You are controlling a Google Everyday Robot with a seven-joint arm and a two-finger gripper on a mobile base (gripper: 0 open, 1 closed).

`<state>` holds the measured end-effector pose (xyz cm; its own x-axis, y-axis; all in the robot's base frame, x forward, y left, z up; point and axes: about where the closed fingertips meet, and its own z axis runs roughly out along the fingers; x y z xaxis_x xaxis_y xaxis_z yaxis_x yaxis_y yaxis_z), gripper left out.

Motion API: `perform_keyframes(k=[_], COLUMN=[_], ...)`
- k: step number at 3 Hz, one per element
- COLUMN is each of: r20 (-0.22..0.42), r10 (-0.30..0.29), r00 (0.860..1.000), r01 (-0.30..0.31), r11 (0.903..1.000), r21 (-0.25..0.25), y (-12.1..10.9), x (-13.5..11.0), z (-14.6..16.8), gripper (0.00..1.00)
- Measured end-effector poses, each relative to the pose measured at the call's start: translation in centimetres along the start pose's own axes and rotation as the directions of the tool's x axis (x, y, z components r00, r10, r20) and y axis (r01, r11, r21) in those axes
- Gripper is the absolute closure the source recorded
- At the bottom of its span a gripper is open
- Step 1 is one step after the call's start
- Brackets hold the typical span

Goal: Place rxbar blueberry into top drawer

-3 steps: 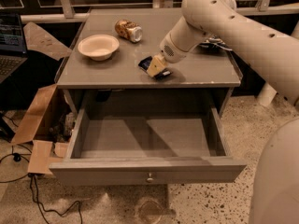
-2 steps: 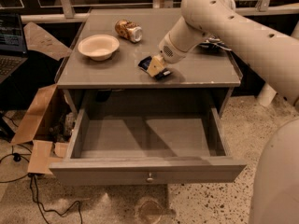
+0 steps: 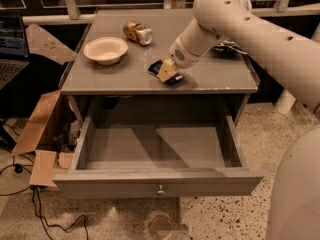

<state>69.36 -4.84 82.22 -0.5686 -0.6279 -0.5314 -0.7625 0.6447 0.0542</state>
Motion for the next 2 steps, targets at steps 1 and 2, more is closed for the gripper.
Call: perform_keyframes(k=[1,2], r20=[0.0,0.016], r10=[0.0,-0.027], r00=[1.0,1.0], r01=[0.0,0.028], r11=[1.0,0.9978], r21=[0.0,-0.06], y=[0.0,0.3], x=[-0.4,-0.2], z=[-0.7,-2.4], gripper=[1.0,1.0])
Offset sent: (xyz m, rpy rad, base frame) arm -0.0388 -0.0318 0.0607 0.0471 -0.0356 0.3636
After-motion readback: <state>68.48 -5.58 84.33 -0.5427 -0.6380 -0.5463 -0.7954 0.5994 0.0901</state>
